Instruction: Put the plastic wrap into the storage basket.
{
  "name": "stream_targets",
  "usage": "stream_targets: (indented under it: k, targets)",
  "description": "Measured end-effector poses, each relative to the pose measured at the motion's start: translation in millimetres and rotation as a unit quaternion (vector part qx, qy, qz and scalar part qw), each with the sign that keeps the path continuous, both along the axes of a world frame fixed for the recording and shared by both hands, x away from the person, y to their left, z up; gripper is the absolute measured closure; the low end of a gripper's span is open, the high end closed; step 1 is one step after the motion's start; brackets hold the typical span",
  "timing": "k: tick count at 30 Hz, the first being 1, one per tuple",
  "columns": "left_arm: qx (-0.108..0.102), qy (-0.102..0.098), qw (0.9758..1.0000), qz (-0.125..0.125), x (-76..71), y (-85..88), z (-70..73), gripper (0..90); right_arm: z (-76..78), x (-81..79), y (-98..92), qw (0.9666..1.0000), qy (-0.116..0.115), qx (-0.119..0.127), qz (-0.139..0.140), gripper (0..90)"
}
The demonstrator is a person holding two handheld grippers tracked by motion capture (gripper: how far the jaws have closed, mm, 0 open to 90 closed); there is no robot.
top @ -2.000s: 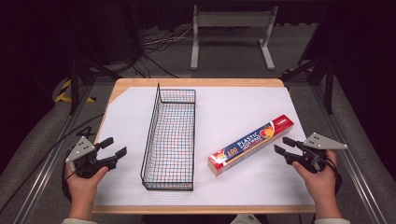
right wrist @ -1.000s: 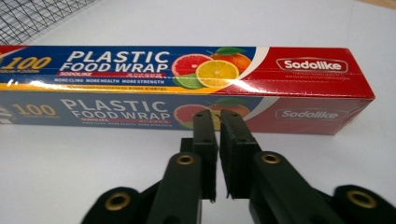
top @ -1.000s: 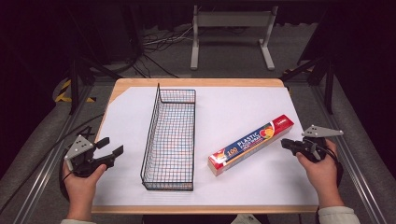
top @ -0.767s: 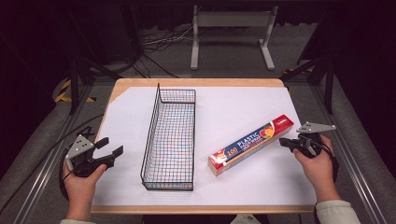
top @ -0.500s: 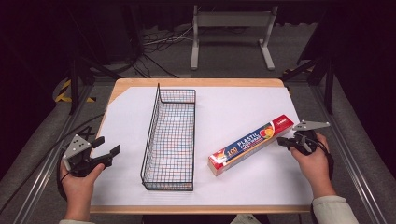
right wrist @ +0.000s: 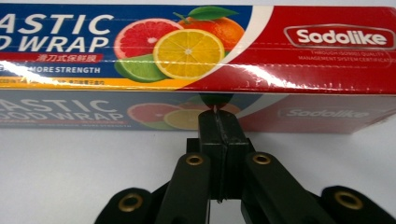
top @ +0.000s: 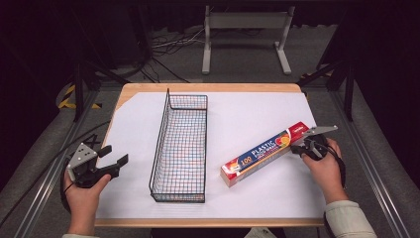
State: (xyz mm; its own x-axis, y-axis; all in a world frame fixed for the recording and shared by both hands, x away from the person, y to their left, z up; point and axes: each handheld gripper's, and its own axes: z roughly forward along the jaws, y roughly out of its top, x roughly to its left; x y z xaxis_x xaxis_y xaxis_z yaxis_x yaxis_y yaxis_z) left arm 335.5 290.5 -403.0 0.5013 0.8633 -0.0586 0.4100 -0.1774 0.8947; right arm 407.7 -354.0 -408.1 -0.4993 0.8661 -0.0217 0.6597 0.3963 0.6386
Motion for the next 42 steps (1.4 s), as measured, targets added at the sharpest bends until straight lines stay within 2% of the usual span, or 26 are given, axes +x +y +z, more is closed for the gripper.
stream_targets:
  k: [15,23,27,34,39,42]
  targets:
    - [0.005,0.003,1.0000,0.000,-3.2,3.7,-1.0,27.3,3.2,33.0,8.7,0.9996,-0.009,-0.014,-0.021,90.0]
    - [0.005,0.004,0.9999,-0.008,-3.6,4.0,-2.1,26.3,-0.3,47.6,12.5,0.9995,-0.014,0.002,-0.027,90.0]
    - [0.008,0.006,0.9999,-0.012,-2.7,1.8,-2.8,26.1,-1.1,52.8,15.4,0.9995,-0.019,0.000,-0.024,90.0]
    - [0.007,0.007,0.9998,-0.015,-1.9,2.0,-3.4,26.0,-0.4,49.2,15.8,0.9997,-0.010,-0.005,-0.022,90.0]
    - [0.005,0.006,0.9999,-0.015,-1.8,2.3,-3.1,26.0,7.1,36.0,14.0,0.9997,-0.014,0.000,-0.021,90.0]
    - [0.003,0.007,0.9999,-0.015,-1.8,2.1,-2.3,26.0,16.9,25.8,17.1,0.9998,-0.016,0.009,-0.008,90.0]
